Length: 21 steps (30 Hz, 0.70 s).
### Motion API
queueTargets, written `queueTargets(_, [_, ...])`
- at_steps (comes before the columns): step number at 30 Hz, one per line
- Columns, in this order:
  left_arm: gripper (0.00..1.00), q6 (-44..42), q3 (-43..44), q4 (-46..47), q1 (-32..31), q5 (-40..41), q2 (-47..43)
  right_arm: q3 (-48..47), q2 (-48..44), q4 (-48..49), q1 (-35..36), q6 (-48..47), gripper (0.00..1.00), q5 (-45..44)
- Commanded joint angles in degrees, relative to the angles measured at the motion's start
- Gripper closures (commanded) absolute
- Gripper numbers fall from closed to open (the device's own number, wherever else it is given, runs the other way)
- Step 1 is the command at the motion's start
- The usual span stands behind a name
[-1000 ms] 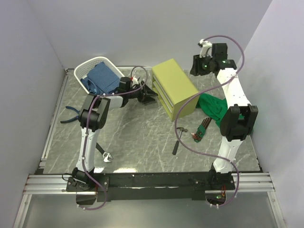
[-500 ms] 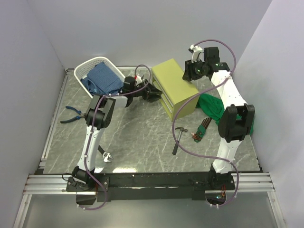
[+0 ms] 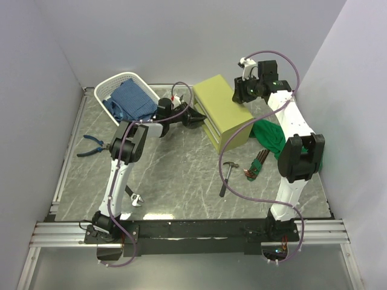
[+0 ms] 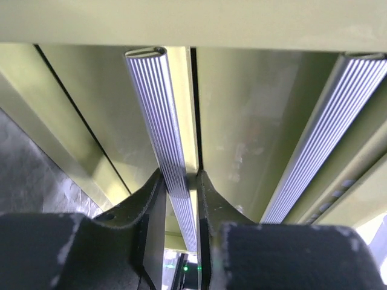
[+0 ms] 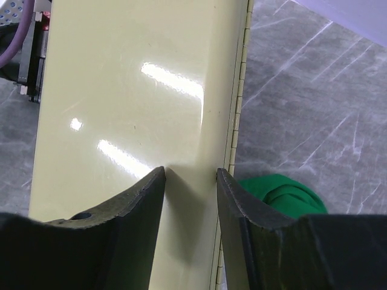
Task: Sort the tools into containers
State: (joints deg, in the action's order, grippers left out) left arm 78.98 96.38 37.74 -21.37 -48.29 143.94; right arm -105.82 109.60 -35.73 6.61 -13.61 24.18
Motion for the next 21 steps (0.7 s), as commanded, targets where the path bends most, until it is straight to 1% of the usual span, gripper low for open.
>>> queueTargets(1, [0.94,-3.73,-4.70,4.10,0.62,-3.03,-7.08,-2.46,-0.18,-5.40,2.26,0.86,0.53,6.91])
queueTargets(3, [0.97,-5.06,-7.60,1.30,1.50,-3.30,-9.98,-1.68,0.52,-6.20,2.70,0.25,0.54,9.29])
queueTargets(5, [0.98,-6.90,-10.24,-2.29,3.25,-4.26,-12.35,0.51,0.53,-6.46,3.49,-0.45,0.54,9.56])
queueTargets(8, [0.99,-8.84,-12.88,-5.73,5.89,-5.93,-14.29,3.33,1.05,-5.85,3.67,1.64,0.55,9.83])
queueTargets(9, [0.99,-11.98,-13.14,-10.36,6.85,-6.37,-14.82,3.77,1.23,-5.76,3.76,1.74,0.55,10.09])
queueTargets(12, [0.99,-18.92,-13.41,-17.59,7.56,-6.12,-17.11,3.61,1.84,-5.15,3.58,2.62,0.57,11.23])
queueTargets(14, [0.99,-18.87,-15.16,-16.39,7.57,-5.85,-18.25,0.99,2.46,-4.79,3.67,3.67,0.58,14.64])
queueTargets(16, [0.99,-15.71,-17.18,-12.19,7.22,-5.06,-18.52,-0.70,3.16,-4.27,3.67,4.55,0.60,16.85])
queueTargets(17, [0.99,-15.35,-17.19,-11.81,7.04,-4.88,-18.43,-2.36,3.34,-4.09,3.76,5.16,0.62,19.47])
queueTargets(21, [0.99,-15.18,-15.35,-13.13,5.55,-3.30,-18.08,-5.36,3.60,-3.21,5.86,5.96,0.63,21.60])
